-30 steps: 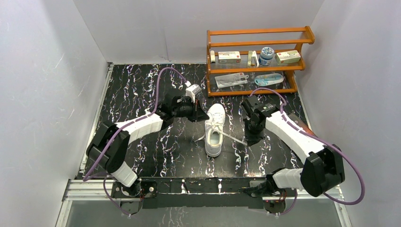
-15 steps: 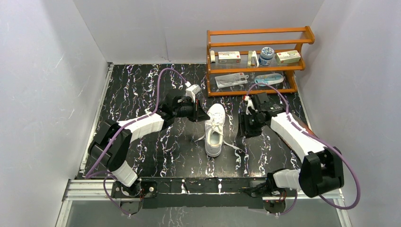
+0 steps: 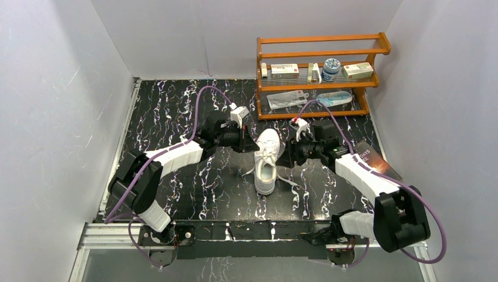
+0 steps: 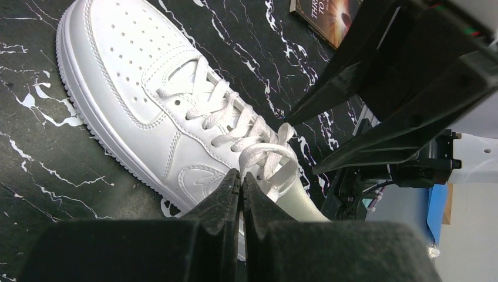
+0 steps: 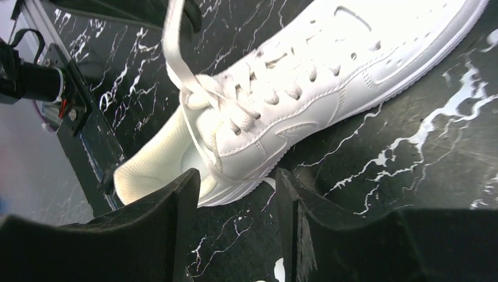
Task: Tie the shoes
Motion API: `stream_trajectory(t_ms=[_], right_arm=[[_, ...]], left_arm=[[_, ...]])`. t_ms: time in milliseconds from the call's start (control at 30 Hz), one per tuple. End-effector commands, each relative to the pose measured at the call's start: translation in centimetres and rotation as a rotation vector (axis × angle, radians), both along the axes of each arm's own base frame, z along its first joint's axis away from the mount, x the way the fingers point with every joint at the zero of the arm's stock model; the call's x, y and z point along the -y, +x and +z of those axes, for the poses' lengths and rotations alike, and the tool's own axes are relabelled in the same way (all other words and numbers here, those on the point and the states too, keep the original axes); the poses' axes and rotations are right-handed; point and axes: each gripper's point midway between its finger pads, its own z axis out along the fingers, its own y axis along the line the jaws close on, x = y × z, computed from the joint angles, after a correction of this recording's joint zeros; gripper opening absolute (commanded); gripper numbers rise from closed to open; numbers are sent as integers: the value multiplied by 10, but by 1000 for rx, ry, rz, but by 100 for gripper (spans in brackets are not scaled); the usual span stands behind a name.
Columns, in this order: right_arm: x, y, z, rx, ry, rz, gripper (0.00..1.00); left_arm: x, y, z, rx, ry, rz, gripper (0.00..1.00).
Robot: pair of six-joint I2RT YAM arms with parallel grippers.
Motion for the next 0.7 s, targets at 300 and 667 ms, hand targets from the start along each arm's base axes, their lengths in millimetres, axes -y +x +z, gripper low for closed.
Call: stream_trajectory(t_ms=[300,667], right_arm=[[-9,-15,-10,83,74,157,55],[-14,-5,-7,80,100,131,42]], left_arm=[[0,2,38,69,-39,-5,0],[-2,-1,37,64,-40,-4,0]])
